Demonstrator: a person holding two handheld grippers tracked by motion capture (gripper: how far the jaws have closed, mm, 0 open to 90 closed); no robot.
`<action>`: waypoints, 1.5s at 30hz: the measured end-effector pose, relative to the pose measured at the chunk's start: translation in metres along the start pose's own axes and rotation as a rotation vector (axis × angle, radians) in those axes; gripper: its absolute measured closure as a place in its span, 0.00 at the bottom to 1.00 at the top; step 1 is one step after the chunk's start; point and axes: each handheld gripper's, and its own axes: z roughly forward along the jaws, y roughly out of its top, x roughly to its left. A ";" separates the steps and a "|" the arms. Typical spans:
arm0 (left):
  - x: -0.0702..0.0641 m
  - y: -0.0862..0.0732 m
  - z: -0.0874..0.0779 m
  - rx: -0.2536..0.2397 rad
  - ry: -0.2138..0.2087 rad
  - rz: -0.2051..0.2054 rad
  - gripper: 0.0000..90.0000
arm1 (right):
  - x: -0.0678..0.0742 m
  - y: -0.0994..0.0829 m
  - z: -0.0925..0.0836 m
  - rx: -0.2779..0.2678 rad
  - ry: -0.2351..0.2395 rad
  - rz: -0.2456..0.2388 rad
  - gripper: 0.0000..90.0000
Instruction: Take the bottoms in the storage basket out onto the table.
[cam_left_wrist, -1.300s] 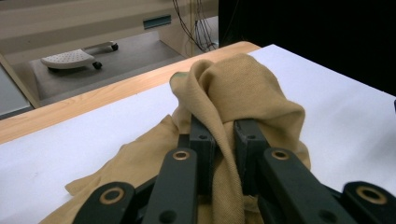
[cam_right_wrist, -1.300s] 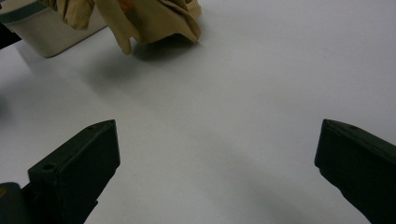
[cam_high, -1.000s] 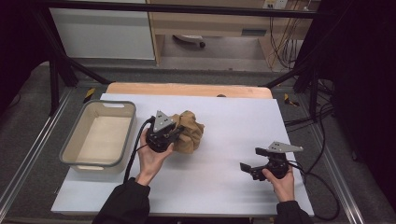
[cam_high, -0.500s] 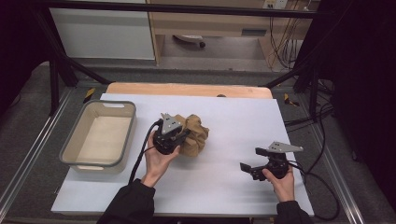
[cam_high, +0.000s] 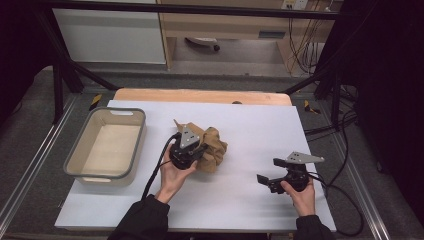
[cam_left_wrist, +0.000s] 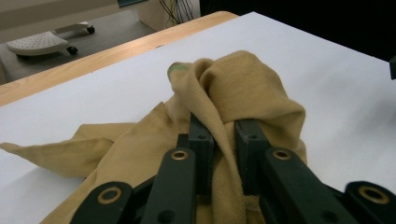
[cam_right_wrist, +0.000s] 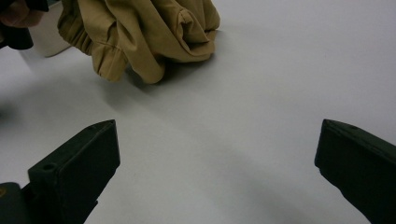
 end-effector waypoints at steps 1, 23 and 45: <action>0.000 -0.001 0.001 0.002 -0.002 -0.001 0.88 | 0.000 0.000 0.000 0.000 0.000 0.000 0.01; -0.006 -0.020 0.013 0.054 -0.009 0.009 0.86 | 0.000 0.000 0.000 -0.001 -0.001 -0.001 0.01; -0.003 -0.023 0.009 0.073 -0.011 -0.012 0.63 | 0.000 0.000 0.000 0.001 -0.001 -0.001 0.01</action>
